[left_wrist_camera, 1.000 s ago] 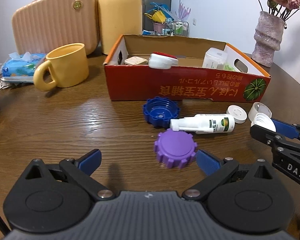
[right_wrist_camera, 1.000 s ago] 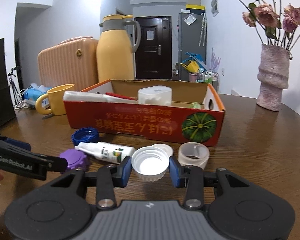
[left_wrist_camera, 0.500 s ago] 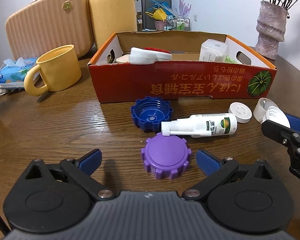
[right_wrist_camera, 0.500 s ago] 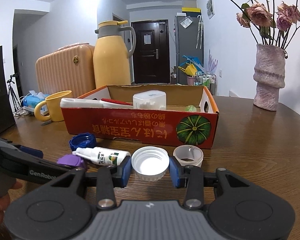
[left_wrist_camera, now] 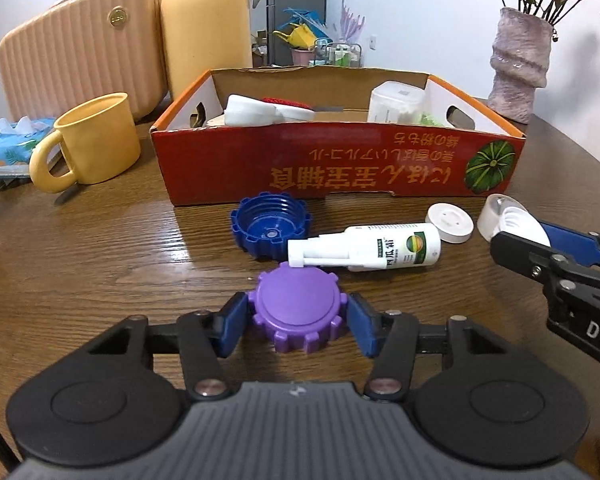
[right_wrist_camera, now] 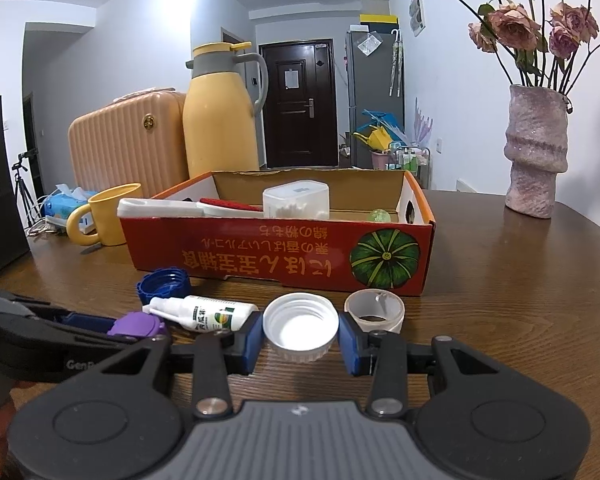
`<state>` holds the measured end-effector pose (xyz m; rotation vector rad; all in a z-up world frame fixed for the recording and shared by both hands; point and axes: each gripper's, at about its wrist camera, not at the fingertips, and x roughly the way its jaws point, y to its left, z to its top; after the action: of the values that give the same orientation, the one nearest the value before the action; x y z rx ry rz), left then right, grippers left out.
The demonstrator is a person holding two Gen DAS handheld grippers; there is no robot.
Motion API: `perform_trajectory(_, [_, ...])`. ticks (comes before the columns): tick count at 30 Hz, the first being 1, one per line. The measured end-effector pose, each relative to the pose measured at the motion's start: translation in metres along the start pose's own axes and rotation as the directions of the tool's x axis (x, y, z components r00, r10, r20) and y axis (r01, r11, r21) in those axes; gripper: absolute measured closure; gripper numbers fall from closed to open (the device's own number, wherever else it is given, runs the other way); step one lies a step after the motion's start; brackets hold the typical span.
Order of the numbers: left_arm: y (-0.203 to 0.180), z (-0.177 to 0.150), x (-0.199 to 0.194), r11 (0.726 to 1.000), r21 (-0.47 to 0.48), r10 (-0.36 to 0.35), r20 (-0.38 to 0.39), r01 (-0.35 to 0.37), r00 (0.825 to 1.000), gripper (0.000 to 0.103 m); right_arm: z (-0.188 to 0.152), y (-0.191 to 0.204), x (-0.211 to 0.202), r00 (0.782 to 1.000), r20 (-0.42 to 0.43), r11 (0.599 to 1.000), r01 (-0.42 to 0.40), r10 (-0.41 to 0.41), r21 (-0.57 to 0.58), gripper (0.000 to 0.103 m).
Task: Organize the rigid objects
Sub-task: 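Grasp the purple gear-shaped cap with the left gripper while the right holds the white cap, then carry the white screw cap and purple cap over the cardboard box with both grippers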
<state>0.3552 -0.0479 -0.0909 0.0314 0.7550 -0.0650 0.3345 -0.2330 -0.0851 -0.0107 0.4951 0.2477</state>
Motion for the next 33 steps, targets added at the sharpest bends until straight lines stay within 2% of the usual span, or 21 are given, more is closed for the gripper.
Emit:
perform_trajectory(6, [0.0, -0.004, -0.006, 1.0, 0.015, -0.005, 0.009, 0.005, 1.0, 0.048, -0.001, 0.001, -0.002, 1.0, 0.001, 1.0, -0.002, 0.002, -0.006, 0.064])
perform_trajectory(15, [0.007, -0.004, -0.032, 1.0, 0.014, -0.009, 0.078, 0.008, 0.997, 0.048, 0.0, 0.004, -0.009, 1.0, 0.016, 1.0, 0.0, 0.0, -0.018, 0.064])
perform_trajectory(33, [0.02, 0.032, -0.073, 0.999, -0.031, -0.026, 0.198, 0.033, 0.98, 0.048, 0.027, 0.008, -0.018, 0.996, 0.09, 0.998, 0.032, -0.028, -0.048, 0.064])
